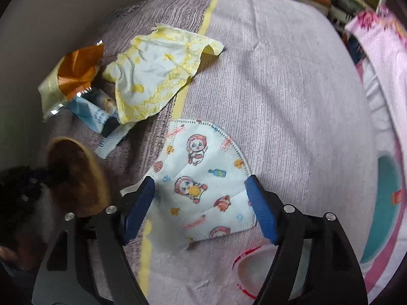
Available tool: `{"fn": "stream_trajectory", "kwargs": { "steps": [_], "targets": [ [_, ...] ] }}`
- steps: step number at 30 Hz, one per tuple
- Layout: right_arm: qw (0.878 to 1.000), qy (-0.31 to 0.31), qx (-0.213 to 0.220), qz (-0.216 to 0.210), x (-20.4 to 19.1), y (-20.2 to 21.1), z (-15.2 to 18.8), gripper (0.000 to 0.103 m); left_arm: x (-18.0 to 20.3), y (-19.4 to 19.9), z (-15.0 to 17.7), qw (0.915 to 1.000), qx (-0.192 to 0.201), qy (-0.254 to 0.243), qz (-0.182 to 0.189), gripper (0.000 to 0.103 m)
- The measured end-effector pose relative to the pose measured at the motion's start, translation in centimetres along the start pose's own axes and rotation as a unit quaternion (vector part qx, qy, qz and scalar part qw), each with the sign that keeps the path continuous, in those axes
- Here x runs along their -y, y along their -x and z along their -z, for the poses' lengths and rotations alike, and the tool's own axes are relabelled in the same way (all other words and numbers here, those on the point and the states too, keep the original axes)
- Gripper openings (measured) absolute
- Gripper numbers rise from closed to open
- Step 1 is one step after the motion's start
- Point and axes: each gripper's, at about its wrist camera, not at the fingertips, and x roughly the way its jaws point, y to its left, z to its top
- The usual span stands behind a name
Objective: Collect trash
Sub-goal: 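Lift the wooden bowl and printed wipe and carry them toward the teal bin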
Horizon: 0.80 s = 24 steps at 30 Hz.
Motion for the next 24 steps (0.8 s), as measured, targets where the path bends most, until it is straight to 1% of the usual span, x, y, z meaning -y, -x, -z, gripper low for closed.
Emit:
{"fn": "stream_trajectory", "kwargs": {
  "steps": [1,2,3,4,5,6,8,11,13,14,17,19,21,24],
  "targets": [
    [1.000,0.006,0.000,0.007,-0.6,-0.2,0.1,0.079,-0.7,0.2,0.1,1.0000,0.001,0.006,-0.002,0.008],
    [0.999,0.025,0.001,0.030,-1.5,-0.5,0.3,0.080,-1.2,0.3,0.2,0.9999,0.002,0.011,-0.003,0.009],
    [0.999,0.038,0.006,0.033,-2.1,-0.4,0.6,0.080,-1.7,0.4,0.3,0.9999,0.002,0.015,-0.004,0.010],
    [0.999,0.041,0.007,0.032,-2.0,-0.2,0.9,0.077,-2.1,0.4,0.4,0.9998,0.002,0.020,-0.006,0.012],
    [0.999,0.046,0.008,0.024,-2.4,0.2,1.0,0.067,-2.3,0.4,0.4,0.9997,0.001,0.022,-0.007,0.012],
    [0.999,0.047,0.008,0.021,-2.5,0.3,0.9,0.060,-2.2,0.3,0.4,0.9997,0.000,0.025,-0.007,0.012],
    [0.999,0.043,0.007,0.019,-2.9,0.8,1.2,0.023,-2.1,0.1,0.6,0.9997,-0.002,0.023,-0.013,0.014],
    [1.000,0.019,0.003,0.007,-2.0,1.1,1.2,0.008,-1.7,0.0,0.8,0.9997,-0.004,0.021,-0.011,0.018],
    [1.000,-0.006,0.007,-0.013,-1.4,1.6,1.2,0.006,-1.5,0.0,0.8,0.9997,-0.004,0.020,-0.012,0.023],
    [0.999,-0.021,0.016,-0.027,-0.5,2.5,1.2,0.006,-1.3,-0.1,0.8,0.9997,-0.004,0.022,-0.010,0.023],
    [0.998,-0.045,0.033,-0.043,0.7,4.2,1.4,0.006,-0.8,-0.3,0.5,0.9997,-0.003,0.024,-0.008,0.023],
    [0.996,-0.062,0.043,-0.051,1.5,5.1,1.3,0.006,0.3,-0.5,0.4,0.9997,-0.004,0.021,-0.010,0.013],
    [0.994,-0.072,0.060,-0.052,2.3,5.9,1.4,0.006,1.1,-0.3,0.4,0.9998,0.000,0.019,-0.008,0.009],
    [0.991,-0.084,0.085,-0.060,3.2,7.7,1.6,0.006,2.8,0.7,0.1,0.9995,0.017,0.010,-0.023,0.007]
  ]
}}
